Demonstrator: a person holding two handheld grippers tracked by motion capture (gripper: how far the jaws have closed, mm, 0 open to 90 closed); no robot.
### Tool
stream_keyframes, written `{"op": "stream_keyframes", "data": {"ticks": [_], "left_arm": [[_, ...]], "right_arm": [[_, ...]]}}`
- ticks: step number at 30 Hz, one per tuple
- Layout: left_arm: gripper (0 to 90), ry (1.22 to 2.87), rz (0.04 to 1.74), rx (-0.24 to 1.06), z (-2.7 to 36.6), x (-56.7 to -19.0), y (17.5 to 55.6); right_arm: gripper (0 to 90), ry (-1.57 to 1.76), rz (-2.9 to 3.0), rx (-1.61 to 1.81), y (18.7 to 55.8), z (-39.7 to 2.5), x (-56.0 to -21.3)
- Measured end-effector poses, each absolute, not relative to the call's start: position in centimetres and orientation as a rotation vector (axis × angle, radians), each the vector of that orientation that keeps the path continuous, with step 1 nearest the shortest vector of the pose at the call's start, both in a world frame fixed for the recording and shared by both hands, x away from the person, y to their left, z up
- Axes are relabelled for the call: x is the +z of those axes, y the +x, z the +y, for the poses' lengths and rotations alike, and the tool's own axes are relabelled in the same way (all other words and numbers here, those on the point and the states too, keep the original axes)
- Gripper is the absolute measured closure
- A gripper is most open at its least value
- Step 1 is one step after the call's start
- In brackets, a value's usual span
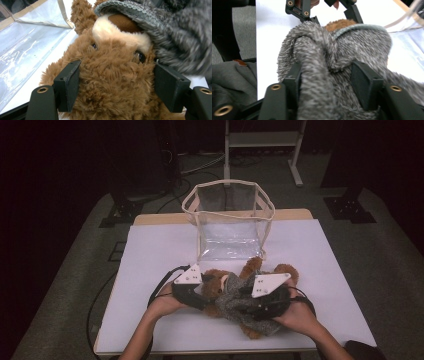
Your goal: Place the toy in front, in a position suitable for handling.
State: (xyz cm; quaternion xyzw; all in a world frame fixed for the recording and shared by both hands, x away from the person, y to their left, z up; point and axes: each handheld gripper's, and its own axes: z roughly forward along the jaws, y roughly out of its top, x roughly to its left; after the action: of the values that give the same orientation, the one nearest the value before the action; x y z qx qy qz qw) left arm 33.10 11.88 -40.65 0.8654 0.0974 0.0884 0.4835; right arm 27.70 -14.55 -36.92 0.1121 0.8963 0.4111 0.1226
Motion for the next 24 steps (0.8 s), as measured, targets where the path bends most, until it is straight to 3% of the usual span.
{"op": "stream_keyframes", "data": {"ticks": [3,7,9,18,24], "left_arm": [[27.4,2.121,0.231,0.220,12.0,-40.7,33.1],[27.3,2.121,0.223,0.214,11.9,-40.7,33.0],[26.4,2.125,0.216,0.205,11.9,-40.6,32.9],[25.6,2.113,0.242,0.200,12.1,-40.7,33.2],[25.5,2.122,0.237,0.221,12.0,-40.7,33.1]], "right_arm": [[47.3,0.312,2.624,1.170,28.2,-13.7,-37.6],[69.0,0.374,2.647,1.166,28.2,-14.4,-38.2],[73.4,0.411,2.682,1.175,28.2,-14.8,-38.4],[75.6,0.479,2.654,1.185,27.5,-18.0,-36.7],[75.4,0.419,2.756,1.140,27.3,-15.9,-38.2]]}}
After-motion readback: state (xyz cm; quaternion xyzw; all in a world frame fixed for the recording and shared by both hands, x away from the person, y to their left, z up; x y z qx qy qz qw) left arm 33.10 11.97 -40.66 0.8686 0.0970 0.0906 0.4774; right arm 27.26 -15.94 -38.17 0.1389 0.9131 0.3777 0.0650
